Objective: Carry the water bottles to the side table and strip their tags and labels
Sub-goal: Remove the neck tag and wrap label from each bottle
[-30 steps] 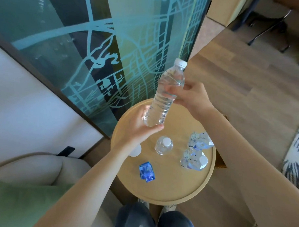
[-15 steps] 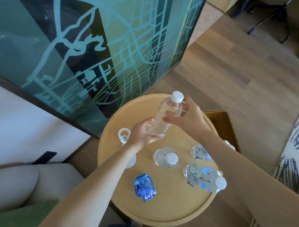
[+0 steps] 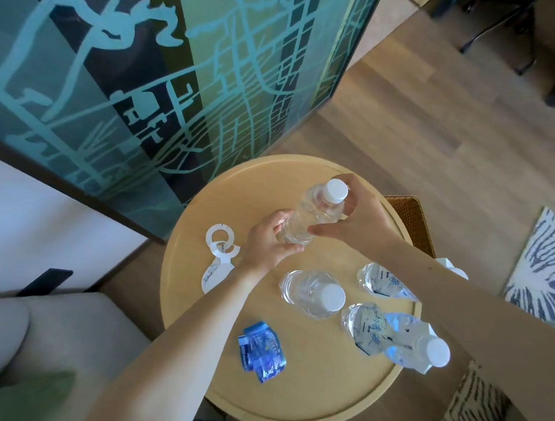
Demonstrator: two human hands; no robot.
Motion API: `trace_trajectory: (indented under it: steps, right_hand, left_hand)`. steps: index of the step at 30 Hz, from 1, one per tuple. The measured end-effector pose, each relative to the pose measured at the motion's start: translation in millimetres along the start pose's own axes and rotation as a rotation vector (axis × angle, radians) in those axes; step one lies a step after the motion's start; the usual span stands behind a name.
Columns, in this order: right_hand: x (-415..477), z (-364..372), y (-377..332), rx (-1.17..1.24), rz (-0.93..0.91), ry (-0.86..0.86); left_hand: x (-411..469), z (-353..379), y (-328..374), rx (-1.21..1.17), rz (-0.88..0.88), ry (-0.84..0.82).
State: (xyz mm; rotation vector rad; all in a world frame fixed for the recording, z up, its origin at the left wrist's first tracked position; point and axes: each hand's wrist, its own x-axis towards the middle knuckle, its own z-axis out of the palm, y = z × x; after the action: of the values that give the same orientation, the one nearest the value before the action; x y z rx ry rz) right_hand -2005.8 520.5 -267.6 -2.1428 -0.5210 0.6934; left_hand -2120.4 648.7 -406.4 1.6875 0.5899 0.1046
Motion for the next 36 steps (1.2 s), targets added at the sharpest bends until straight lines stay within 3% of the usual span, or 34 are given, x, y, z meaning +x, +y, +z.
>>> trace_trajectory:
  steps: [8, 18, 22, 27, 31, 36]
  right_hand:
    - [-5, 4, 3, -0.004, -0.076, -0.101]
    - [-16, -12, -5, 0.031, 0.019, -0.150]
    - [-58, -50, -32, 0.138, 0.017, 0.004]
    - [-142, -96, -45, 0.259, -0.045, 0.259]
    - [-205, -102, -24, 0.252, -0.013, 0.297]
    - [-238, -85, 26, 0.113, 0.110, 0.216]
  left_hand:
    - [-5, 4, -1, 0.019, 0.009, 0.020]
    - [-25, -23, 38, 0.110, -0.031, 0.020]
    - [-60, -54, 96, 0.143, -0.075, 0.093]
    - [-117, -67, 176, 0.172, 0.102, 0.181]
    - [-166, -42, 218, 0.155, 0.225, 0.108]
    - [-195, 10, 214, 0.238, 0.262, -0.045]
